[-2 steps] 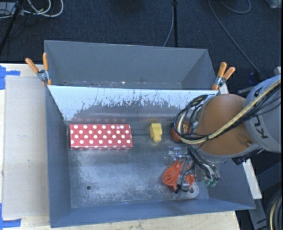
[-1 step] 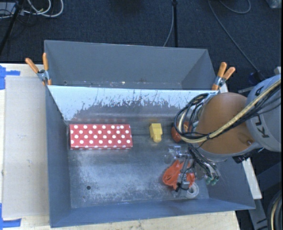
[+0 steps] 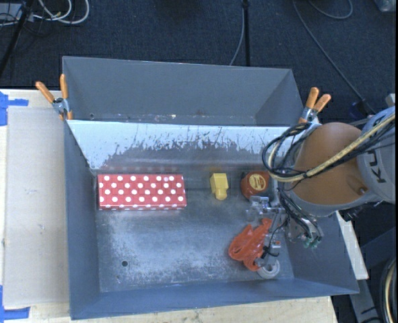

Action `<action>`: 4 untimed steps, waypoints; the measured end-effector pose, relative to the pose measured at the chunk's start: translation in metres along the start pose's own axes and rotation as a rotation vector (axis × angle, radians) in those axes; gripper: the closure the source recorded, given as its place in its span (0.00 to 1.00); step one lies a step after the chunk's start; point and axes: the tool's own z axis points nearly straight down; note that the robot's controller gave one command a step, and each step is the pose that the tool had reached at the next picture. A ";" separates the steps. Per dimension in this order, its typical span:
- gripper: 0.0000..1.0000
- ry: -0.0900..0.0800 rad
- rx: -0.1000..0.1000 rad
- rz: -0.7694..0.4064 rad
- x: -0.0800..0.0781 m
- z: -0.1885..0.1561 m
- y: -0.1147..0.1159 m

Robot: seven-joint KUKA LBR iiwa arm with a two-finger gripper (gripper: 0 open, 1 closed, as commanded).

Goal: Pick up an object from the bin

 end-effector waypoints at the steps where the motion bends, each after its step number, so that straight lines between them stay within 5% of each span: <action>1: 0.00 0.001 0.003 -0.103 -0.010 0.022 -0.033; 2: 1.00 0.000 -0.001 -0.293 -0.020 0.052 -0.001; 3: 0.00 0.001 -0.001 -0.292 -0.019 0.054 -0.001; 4: 1.00 0.000 -0.001 -0.292 -0.020 0.054 -0.001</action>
Offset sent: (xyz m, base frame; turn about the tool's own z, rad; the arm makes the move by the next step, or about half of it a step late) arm 0.0188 -0.0024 -0.0543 -0.2927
